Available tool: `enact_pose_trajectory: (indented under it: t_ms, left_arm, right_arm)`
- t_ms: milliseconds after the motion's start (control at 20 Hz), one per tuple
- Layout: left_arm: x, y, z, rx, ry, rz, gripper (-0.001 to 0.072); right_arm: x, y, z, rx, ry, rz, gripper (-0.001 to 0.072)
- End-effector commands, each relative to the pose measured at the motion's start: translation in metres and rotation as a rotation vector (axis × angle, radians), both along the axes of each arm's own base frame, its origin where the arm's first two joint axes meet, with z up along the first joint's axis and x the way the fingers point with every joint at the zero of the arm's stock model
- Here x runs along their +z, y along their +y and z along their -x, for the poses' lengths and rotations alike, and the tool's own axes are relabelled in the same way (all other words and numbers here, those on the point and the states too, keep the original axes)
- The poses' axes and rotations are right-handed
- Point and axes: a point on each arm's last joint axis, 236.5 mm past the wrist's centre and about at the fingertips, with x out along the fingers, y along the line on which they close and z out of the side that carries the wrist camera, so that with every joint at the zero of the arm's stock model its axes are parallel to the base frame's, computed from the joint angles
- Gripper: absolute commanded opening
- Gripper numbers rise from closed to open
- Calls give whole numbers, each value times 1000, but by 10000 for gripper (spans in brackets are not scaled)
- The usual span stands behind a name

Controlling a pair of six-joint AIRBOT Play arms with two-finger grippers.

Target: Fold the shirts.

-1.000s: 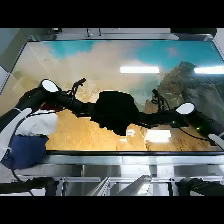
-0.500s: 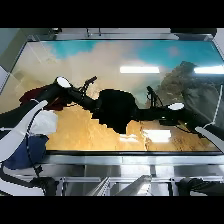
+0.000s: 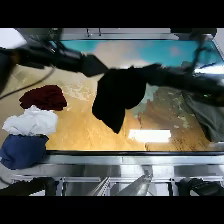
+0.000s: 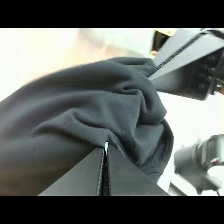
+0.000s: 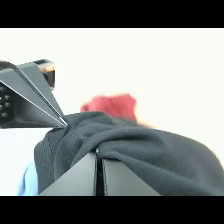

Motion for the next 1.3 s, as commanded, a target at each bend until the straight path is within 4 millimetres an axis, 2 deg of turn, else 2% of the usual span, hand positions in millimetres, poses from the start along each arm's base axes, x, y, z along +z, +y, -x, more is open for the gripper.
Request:
enact_pose_trajectory:
  t_ms: [0, 50, 100, 150, 200, 250, 350, 450, 550, 650, 750, 800, 850, 900, 1000, 1100, 1150, 1250]
  left_arm:
    - [151, 6, 80, -21, -359, 166, 14]
    - [185, 11, 103, -9, -441, 217, 15]
    - [210, 19, 121, 7, -498, 252, 15]
    - [223, 25, 131, 30, -528, 260, 16]
    - [228, 31, 135, 59, -543, 248, 16]
    - [224, 35, 129, 97, -538, 217, 17]
    - [198, 36, 101, 158, -469, 136, 17]
    - [147, 31, 60, 185, -339, 48, 19]
    - [75, 31, 13, 211, -159, -58, 19]
    - [-10, 44, -26, 231, 47, -167, 20]
    - [-94, 65, -54, 256, 260, -257, 26]
    - [-133, 78, -68, 278, 349, -284, 164]
    - [-165, 90, -79, 302, 424, -301, 341]
    - [-192, 105, -90, 323, 479, -314, 341]
    - [-224, 135, -107, 360, 567, -324, 341]
    - [-238, 162, -110, 372, 638, -330, 341]
    - [-242, 172, -106, 365, 676, -334, 341]
    - [-251, 183, -92, 352, 735, -343, 341]
  right_arm:
    - [149, -29, 81, -61, -449, 31, 15]
    - [181, -38, 105, -91, -553, 38, 15]
    - [204, -48, 120, -132, -619, 41, 15]
    - [219, -56, 129, -169, -659, 46, 15]
    - [225, -61, 132, -190, -675, 60, 15]
    - [223, -61, 129, -196, -662, 69, 15]
    - [194, -52, 99, -168, -560, 117, 15]
    - [146, -39, 53, -128, -402, 172, 15]
    - [83, -27, -2, -98, -214, 230, 15]
    - [-1, -18, -53, -75, 15, 288, 15]
    - [-80, -8, -92, -48, 188, 325, 17]
    - [-122, -5, -108, -41, 270, 341, 56]
    - [-158, -4, -120, -43, 333, 355, 256]
    - [-190, -6, -131, -52, 394, 364, 399]
    - [-225, -16, -139, -65, 483, 368, 403]
    - [-229, -30, -131, -43, 541, 365, 402]
    - [-227, -35, -119, -4, 571, 371, 402]
    - [-229, -39, -79, 134, 671, 394, 402]
